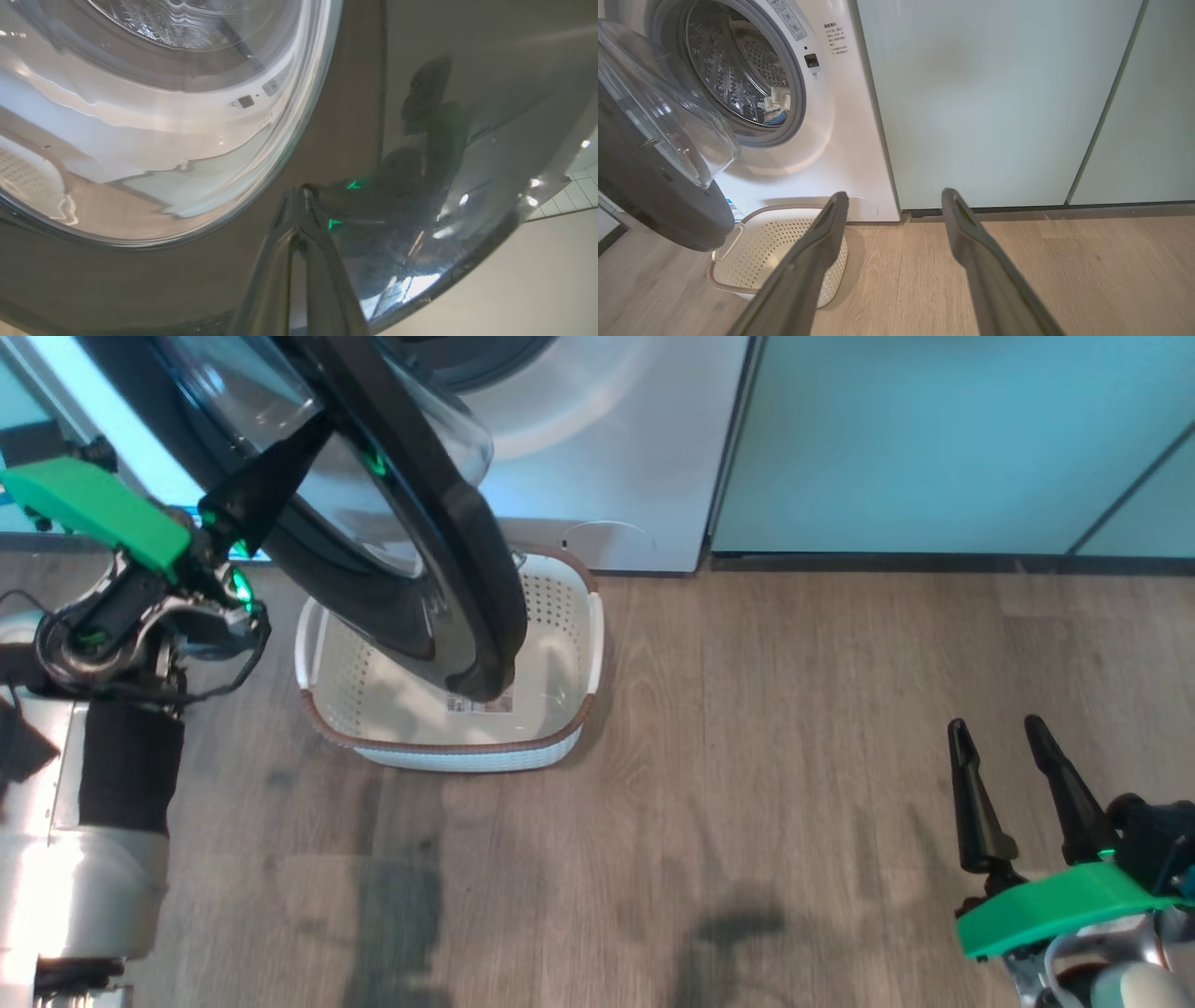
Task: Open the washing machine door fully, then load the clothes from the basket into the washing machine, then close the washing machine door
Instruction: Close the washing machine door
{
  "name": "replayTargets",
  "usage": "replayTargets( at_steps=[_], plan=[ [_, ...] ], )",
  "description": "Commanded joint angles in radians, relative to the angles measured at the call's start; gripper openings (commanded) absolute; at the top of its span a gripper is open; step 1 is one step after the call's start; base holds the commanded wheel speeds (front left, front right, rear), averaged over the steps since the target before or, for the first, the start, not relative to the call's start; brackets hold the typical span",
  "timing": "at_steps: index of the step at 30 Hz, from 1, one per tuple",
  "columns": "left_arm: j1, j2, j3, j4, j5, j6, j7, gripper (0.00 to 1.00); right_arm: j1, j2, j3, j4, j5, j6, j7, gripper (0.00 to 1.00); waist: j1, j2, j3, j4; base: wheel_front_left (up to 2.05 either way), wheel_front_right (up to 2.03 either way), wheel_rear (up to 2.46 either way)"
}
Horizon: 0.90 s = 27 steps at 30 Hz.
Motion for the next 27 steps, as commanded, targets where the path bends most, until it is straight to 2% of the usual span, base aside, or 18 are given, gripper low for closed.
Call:
replayTargets(
  at_steps=[1,13,27],
  plan=[
    [-0.062,0.033,0.034,-0.030,0.014,-0.014,-0.008,0.00,-0.041,0.002,0.023,-0.026,0.011,-0.003,-0.013,1.00,0.0000,0.0000,0.005,-0.012,0.00,0.00,0.00],
    [-0.075,0.029,0.043,-0.015,0.019,-0.017,-0.030,0.00,-0.054,0.002,0.023,-0.007,0.017,-0.003,-0.030,1.00,0.0000,0.0000,0.011,-0.036,0.00,0.00,0.00],
    [-0.001,0.037,0.079,-0.085,0.024,-0.018,-0.070,0.00,-0.064,0.003,-0.016,-0.003,0.003,-0.003,-0.036,1.00,0.0000,0.0000,0.011,0.008,0.00,0.00,0.00]
  ],
)
